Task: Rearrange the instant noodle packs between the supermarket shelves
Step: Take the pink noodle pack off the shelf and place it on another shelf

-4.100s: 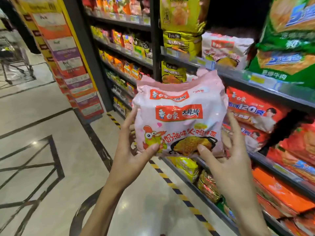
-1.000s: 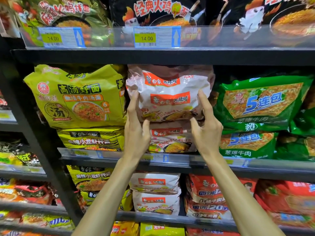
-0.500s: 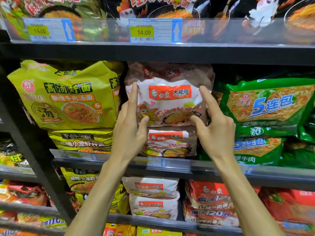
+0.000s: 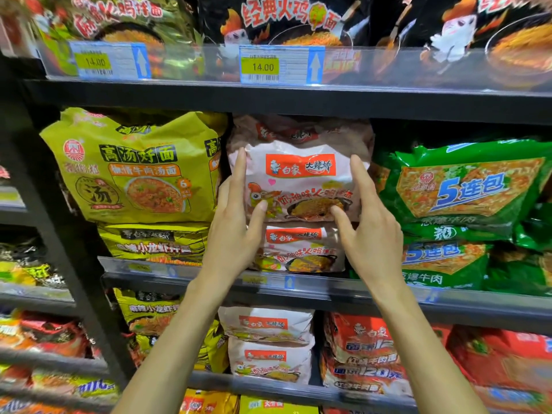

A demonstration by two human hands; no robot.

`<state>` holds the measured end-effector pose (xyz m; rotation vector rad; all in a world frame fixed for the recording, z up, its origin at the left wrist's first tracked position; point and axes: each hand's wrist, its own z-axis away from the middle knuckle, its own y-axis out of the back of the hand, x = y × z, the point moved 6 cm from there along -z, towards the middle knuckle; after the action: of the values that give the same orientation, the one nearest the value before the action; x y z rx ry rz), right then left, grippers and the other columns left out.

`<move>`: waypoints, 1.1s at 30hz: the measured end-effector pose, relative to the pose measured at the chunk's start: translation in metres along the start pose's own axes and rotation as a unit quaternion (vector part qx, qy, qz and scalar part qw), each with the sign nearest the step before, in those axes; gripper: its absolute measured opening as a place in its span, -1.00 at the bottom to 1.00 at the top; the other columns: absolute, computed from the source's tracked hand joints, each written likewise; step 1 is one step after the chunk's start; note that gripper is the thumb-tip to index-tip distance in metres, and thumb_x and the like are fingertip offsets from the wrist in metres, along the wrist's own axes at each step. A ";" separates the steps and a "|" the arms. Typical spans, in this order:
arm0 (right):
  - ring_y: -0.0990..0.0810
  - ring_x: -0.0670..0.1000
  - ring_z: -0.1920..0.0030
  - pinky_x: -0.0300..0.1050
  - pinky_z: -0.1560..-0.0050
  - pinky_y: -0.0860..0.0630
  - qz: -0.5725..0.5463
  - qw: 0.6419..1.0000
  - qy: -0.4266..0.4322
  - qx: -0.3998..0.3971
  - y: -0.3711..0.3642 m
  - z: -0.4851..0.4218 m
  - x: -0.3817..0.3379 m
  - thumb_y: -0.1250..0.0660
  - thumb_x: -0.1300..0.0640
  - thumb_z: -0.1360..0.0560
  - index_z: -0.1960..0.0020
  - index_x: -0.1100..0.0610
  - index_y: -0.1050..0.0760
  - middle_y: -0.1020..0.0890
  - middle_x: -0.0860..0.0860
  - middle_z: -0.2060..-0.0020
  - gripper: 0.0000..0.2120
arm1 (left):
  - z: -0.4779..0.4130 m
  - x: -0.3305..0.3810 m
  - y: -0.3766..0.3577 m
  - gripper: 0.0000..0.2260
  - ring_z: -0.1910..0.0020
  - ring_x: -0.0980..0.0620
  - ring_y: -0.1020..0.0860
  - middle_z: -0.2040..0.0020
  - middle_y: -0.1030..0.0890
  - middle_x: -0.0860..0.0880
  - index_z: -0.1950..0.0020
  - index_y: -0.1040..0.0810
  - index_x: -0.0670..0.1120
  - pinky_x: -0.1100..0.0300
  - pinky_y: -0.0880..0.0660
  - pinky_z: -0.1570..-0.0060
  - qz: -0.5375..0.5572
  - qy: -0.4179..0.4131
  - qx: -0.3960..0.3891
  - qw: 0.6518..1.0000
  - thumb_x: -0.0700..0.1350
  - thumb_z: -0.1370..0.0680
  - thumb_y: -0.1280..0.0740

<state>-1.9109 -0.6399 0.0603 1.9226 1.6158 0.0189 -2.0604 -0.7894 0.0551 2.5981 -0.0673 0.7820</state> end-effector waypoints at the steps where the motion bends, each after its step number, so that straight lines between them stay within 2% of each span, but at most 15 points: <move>1: -0.60 -0.06 0.17 -0.24 0.25 -0.38 0.006 1.000 0.002 -0.003 0.001 0.000 -0.001 -0.40 0.08 -0.56 -0.62 -0.11 -0.07 -0.63 -0.01 -0.21 -0.24 | 0.001 0.000 0.001 -0.30 -0.22 0.66 -0.16 -0.53 -0.28 0.00 -0.68 0.06 0.04 0.76 -0.10 -0.09 -0.001 0.004 0.000 1.000 -0.20 -0.67 -0.28; 4: -0.65 0.03 -0.05 -0.12 0.21 -0.50 0.018 1.000 0.014 -0.021 0.005 0.002 -0.004 -0.38 0.04 -0.57 -0.62 -0.14 -0.02 -0.48 -0.10 -0.41 -0.23 | 0.008 0.001 0.002 -0.27 -0.31 0.44 -0.23 -0.56 -0.27 -0.06 -0.68 0.05 0.08 0.75 -0.16 -0.10 -0.009 0.007 -0.006 1.000 -0.18 -0.65 -0.31; 6: -0.64 0.05 -0.09 -0.08 0.20 -0.52 0.024 0.999 0.012 -0.036 0.008 0.003 -0.005 -0.36 0.03 -0.57 -0.62 -0.15 0.00 -0.42 -0.11 -0.45 -0.23 | 0.013 0.003 0.004 -0.27 -0.29 0.57 -0.24 -0.57 -0.26 -0.06 -0.68 0.03 0.08 0.74 -0.19 -0.09 -0.008 0.005 -0.012 1.000 -0.19 -0.64 -0.33; 8: -0.62 0.07 -0.10 -0.13 0.22 -0.43 0.035 0.998 0.006 -0.049 0.012 0.005 -0.007 -0.34 0.02 -0.58 -0.62 -0.14 -0.01 -0.44 -0.08 -0.41 -0.26 | 0.017 0.003 0.007 -0.27 -0.17 0.73 -0.21 -0.55 -0.27 -0.05 -0.68 0.02 0.09 0.75 -0.24 -0.01 -0.008 0.007 -0.019 1.000 -0.18 -0.64 -0.33; 9: -0.60 0.07 -0.13 -0.13 0.20 -0.40 0.041 0.998 0.000 -0.056 0.014 0.006 -0.008 -0.34 0.02 -0.58 -0.62 -0.13 -0.03 -0.45 -0.07 -0.40 -0.27 | 0.018 0.004 0.009 -0.27 -0.16 0.74 -0.19 -0.56 -0.27 -0.04 -0.68 0.01 0.11 0.75 -0.24 0.01 -0.010 0.008 -0.023 1.000 -0.17 -0.64 -0.33; 12: -0.57 0.10 -0.22 -0.07 0.15 -0.41 0.055 0.995 -0.019 -0.080 0.020 0.010 -0.012 -0.31 -0.03 -0.59 -0.61 -0.13 -0.03 -0.41 -0.07 -0.44 -0.30 | 0.022 0.008 0.014 -0.31 -0.21 0.62 -0.22 -0.57 -0.24 0.01 -0.67 -0.02 0.14 0.75 -0.18 -0.03 -0.019 0.010 -0.037 0.999 -0.12 -0.65 -0.31; 15: -0.55 0.04 -0.24 -0.10 0.15 -0.40 0.069 0.992 -0.012 -0.108 0.028 0.016 -0.021 -0.30 -0.05 -0.59 -0.60 -0.13 -0.05 -0.40 -0.09 -0.42 -0.32 | 0.029 0.012 0.021 -0.39 -0.28 0.42 -0.27 -0.57 -0.26 0.02 -0.65 -0.14 0.07 0.73 -0.19 -0.04 -0.013 0.017 -0.044 0.999 -0.11 -0.65 -0.31; 17: -0.49 0.00 -0.31 -0.04 0.07 -0.48 0.083 0.989 -0.004 -0.120 0.038 0.019 -0.028 -0.29 -0.06 -0.59 -0.58 -0.13 -0.12 -0.36 -0.13 -0.46 -0.38 | 0.033 0.017 0.026 -0.45 -0.22 0.44 -0.28 -0.57 -0.27 -0.01 -0.61 -0.24 0.04 0.73 -0.20 -0.02 -0.014 0.006 -0.053 0.998 -0.13 -0.64 -0.32; 19: -0.41 0.00 -0.40 0.06 -0.07 -0.52 0.128 0.980 0.001 -0.156 0.045 0.022 -0.034 -0.26 -0.10 -0.60 -0.56 -0.12 -0.15 -0.29 -0.13 -0.50 -0.42 | 0.036 0.022 0.033 -0.52 -0.12 0.48 -0.26 -0.58 -0.26 0.01 -0.56 -0.33 0.04 0.62 -0.27 0.00 -0.031 0.001 -0.070 0.997 -0.11 -0.64 -0.32; 20: -0.37 0.03 -0.43 0.10 -0.12 -0.52 0.164 0.967 0.002 -0.194 0.047 0.024 -0.035 -0.24 -0.13 -0.60 -0.57 -0.12 -0.13 -0.25 -0.11 -0.52 -0.41 | 0.036 0.024 0.037 -0.55 -0.11 0.45 -0.30 -0.59 -0.26 0.04 -0.54 -0.35 0.05 0.49 -0.33 -0.03 -0.049 0.002 -0.081 0.995 -0.08 -0.65 -0.31; 22: -0.32 0.11 -0.46 0.13 -0.18 -0.49 0.247 0.920 -0.001 -0.303 0.046 0.028 -0.034 -0.22 -0.19 -0.60 -0.59 -0.09 -0.07 -0.22 -0.02 -0.54 -0.36 | 0.038 0.028 0.043 -0.58 -0.25 0.26 -0.43 -0.57 -0.28 0.09 -0.52 -0.36 0.08 0.16 -0.46 -0.15 -0.107 0.009 -0.122 0.987 0.00 -0.66 -0.28; 24: -0.31 0.19 -0.46 0.15 -0.27 -0.43 0.301 0.868 -0.010 -0.394 0.047 0.035 -0.034 -0.23 -0.21 -0.59 -0.60 -0.08 -0.05 -0.25 0.07 -0.52 -0.33 | 0.042 0.031 0.044 -0.59 -0.42 0.03 -0.41 -0.54 -0.33 0.07 -0.51 -0.36 0.10 -0.01 -0.48 -0.23 -0.193 0.024 -0.185 0.963 0.08 -0.66 -0.25; 26: -0.32 0.21 -0.44 0.15 -0.30 -0.39 0.319 0.853 -0.016 -0.413 0.052 0.041 -0.040 -0.22 -0.22 -0.59 -0.60 -0.06 -0.08 -0.29 0.10 -0.50 -0.33 | 0.048 0.036 0.047 -0.57 -0.44 -0.09 -0.38 -0.51 -0.37 0.02 -0.52 -0.36 0.09 -0.06 -0.50 -0.21 -0.259 0.027 -0.226 0.939 0.12 -0.65 -0.23; 29: -0.33 0.20 -0.44 0.14 -0.30 -0.40 0.334 0.857 0.001 -0.392 0.062 0.048 -0.054 -0.20 -0.23 -0.60 -0.59 -0.04 -0.08 -0.30 0.10 -0.50 -0.34 | 0.059 0.048 0.052 -0.57 -0.43 -0.13 -0.40 -0.47 -0.42 -0.03 -0.51 -0.36 0.06 -0.04 -0.48 -0.21 -0.323 -0.001 -0.245 0.914 0.15 -0.66 -0.19; 33: -0.27 0.21 -0.48 0.16 -0.35 -0.36 0.344 0.845 -0.007 -0.409 0.075 0.060 -0.068 -0.21 -0.23 -0.59 -0.61 -0.03 -0.05 -0.26 0.12 -0.52 -0.31 | 0.065 0.058 0.060 -0.56 -0.40 -0.18 -0.41 -0.43 -0.45 -0.08 -0.49 -0.37 0.02 -0.10 -0.44 -0.26 -0.370 -0.021 -0.268 0.889 0.17 -0.65 -0.17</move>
<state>-1.8387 -0.7318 0.0717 1.6460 0.6146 0.8424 -1.9880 -0.8664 0.0602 1.8754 0.5815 0.3449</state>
